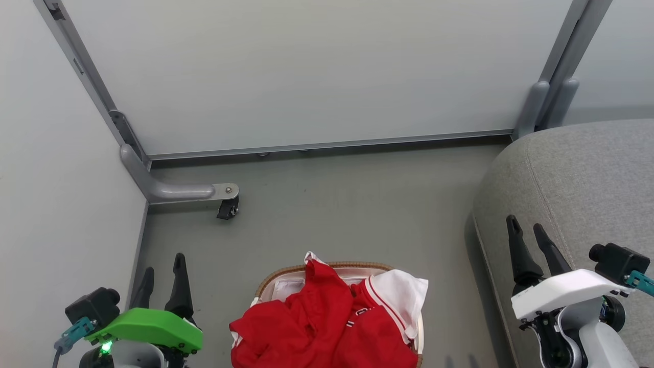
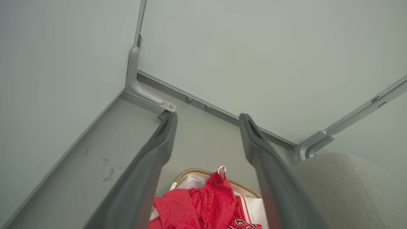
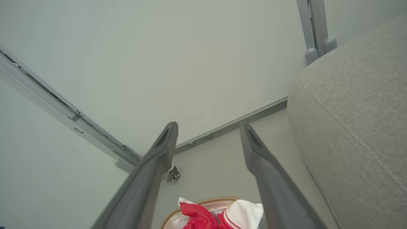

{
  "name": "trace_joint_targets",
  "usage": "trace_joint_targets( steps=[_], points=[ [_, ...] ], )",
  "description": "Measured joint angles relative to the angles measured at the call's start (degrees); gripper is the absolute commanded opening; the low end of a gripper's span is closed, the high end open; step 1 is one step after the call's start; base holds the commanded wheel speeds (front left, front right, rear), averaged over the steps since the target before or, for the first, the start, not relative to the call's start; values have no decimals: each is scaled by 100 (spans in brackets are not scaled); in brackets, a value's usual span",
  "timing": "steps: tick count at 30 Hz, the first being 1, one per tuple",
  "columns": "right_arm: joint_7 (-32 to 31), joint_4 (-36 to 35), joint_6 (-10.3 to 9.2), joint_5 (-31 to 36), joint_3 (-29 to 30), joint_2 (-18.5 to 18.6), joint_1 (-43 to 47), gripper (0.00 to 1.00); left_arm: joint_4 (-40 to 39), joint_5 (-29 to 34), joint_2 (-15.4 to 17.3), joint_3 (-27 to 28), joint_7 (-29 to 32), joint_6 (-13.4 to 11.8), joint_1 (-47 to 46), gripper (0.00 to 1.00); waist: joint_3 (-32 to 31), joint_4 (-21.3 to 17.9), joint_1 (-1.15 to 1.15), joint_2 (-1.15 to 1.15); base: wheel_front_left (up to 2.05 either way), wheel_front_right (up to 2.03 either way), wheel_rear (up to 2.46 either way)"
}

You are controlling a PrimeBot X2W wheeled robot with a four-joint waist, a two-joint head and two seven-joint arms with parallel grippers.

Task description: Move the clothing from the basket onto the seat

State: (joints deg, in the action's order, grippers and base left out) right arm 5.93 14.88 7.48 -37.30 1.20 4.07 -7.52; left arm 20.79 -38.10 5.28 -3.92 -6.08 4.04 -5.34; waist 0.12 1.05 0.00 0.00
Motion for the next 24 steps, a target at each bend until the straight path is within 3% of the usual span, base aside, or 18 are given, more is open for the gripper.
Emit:
trace_joint_targets(
  steps=[24],
  points=[
    [375,46,0,1631,0,-73,20,100,174,1421,18,-277,-365,-130,-52,100,5,3,0,0,0,0,0]
  ],
)
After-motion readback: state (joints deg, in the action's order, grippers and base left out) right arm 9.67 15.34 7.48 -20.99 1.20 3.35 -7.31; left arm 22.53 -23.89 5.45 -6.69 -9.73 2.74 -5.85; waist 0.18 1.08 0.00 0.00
